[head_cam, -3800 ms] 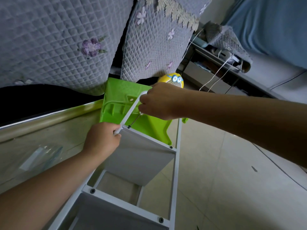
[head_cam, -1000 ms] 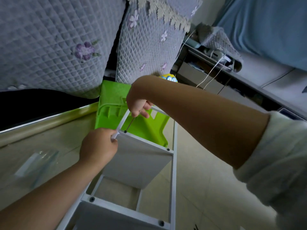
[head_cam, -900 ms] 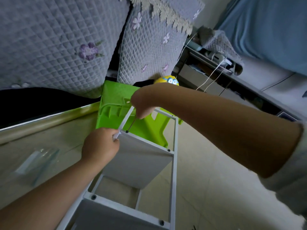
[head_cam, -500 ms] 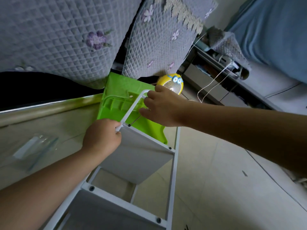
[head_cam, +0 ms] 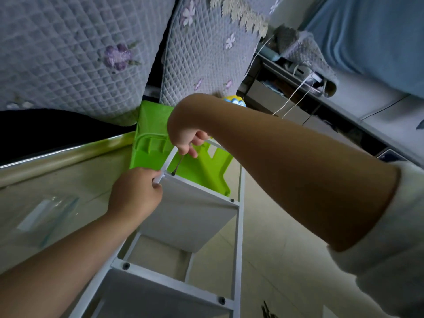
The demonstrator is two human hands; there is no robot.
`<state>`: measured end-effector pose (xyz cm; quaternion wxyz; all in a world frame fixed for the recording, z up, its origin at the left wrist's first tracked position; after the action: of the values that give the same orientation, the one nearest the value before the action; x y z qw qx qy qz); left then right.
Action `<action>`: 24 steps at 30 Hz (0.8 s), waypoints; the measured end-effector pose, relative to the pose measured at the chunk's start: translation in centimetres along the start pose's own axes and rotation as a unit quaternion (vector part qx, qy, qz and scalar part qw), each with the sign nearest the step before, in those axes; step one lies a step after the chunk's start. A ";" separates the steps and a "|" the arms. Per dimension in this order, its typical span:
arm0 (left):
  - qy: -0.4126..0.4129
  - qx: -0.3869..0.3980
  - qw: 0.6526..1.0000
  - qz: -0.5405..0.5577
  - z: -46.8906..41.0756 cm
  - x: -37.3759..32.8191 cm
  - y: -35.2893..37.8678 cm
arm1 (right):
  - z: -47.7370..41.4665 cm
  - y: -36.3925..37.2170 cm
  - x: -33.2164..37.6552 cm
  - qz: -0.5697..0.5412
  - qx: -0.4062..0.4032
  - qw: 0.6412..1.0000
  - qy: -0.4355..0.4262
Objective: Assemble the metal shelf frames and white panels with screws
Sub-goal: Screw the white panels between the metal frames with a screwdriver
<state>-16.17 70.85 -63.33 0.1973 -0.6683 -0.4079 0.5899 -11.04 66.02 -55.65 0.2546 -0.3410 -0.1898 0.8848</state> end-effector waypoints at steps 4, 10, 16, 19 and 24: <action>0.004 0.009 1.000 -0.005 0.0 0.1 0.2 | 0.1 1.1 -1.1 0.009 -0.072 0.997 0.011; 0.011 0.015 1.000 0.007 0.0 0.0 -0.2 | 3.1 2.5 -1.7 0.128 -0.240 0.962 -0.027; -0.007 0.019 1.000 -0.002 0.1 0.1 -0.1 | 4.1 3.4 0.3 0.237 -0.263 0.934 -0.046; -0.020 0.012 0.999 0.046 0.2 0.2 0.1 | 3.7 3.2 -0.3 0.260 -0.239 0.935 -0.036; -0.029 0.008 0.997 0.066 0.0 0.8 0.6 | 1.3 1.4 0.2 0.153 -0.178 0.971 -0.034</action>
<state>-15.95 71.12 -64.32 0.1507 -0.6748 -0.3638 0.6241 -12.53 64.84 -55.54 0.0449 -0.3757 -0.2982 0.8763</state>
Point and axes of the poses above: each hand's wrist, its own z-axis away from the middle knuckle, its own y-axis out of the palm, x = y × z, the point moved 8 cm from there along -z, towards the middle knuckle, and after that the axes turned 7 degrees about -z, right-handed, at the moved point
